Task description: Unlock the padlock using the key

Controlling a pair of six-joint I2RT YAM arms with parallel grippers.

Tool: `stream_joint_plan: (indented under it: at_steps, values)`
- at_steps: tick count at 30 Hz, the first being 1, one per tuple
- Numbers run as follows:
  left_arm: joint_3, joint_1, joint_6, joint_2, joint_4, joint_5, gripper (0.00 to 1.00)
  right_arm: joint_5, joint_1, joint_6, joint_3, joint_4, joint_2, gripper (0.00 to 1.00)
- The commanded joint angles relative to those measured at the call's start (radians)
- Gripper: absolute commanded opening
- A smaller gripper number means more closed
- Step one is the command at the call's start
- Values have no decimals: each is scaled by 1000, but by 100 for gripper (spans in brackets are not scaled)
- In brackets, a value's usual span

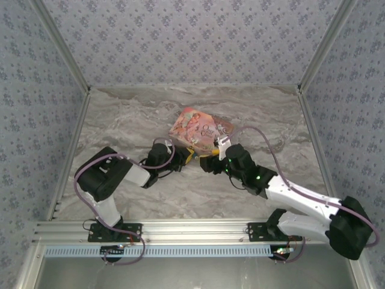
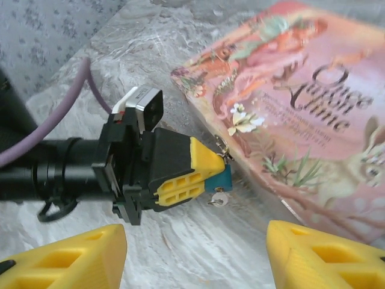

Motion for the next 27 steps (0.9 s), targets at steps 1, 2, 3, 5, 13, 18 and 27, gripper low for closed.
stream_joint_plan:
  at_steps: [1,2,3,5,13,18,27]
  values:
    - [36,-5,12,-63,-56,21,0,118,32,-313,24,-115,-51,66]
    - [36,-4,11,-71,-67,22,0,134,40,-369,23,-117,-58,67]
    - [37,-2,11,-81,-80,22,0,156,56,-453,18,-119,-64,67]
    - [37,2,12,-96,-100,23,0,256,92,-617,4,-112,-69,67]
    - [53,1,-28,-123,-107,47,0,373,146,-1000,-74,96,15,67]
    - [57,2,-37,-149,-134,49,0,400,181,-1113,-74,199,153,65]
    - [69,-8,-47,-180,-163,54,0,342,186,-1147,-40,294,278,49]
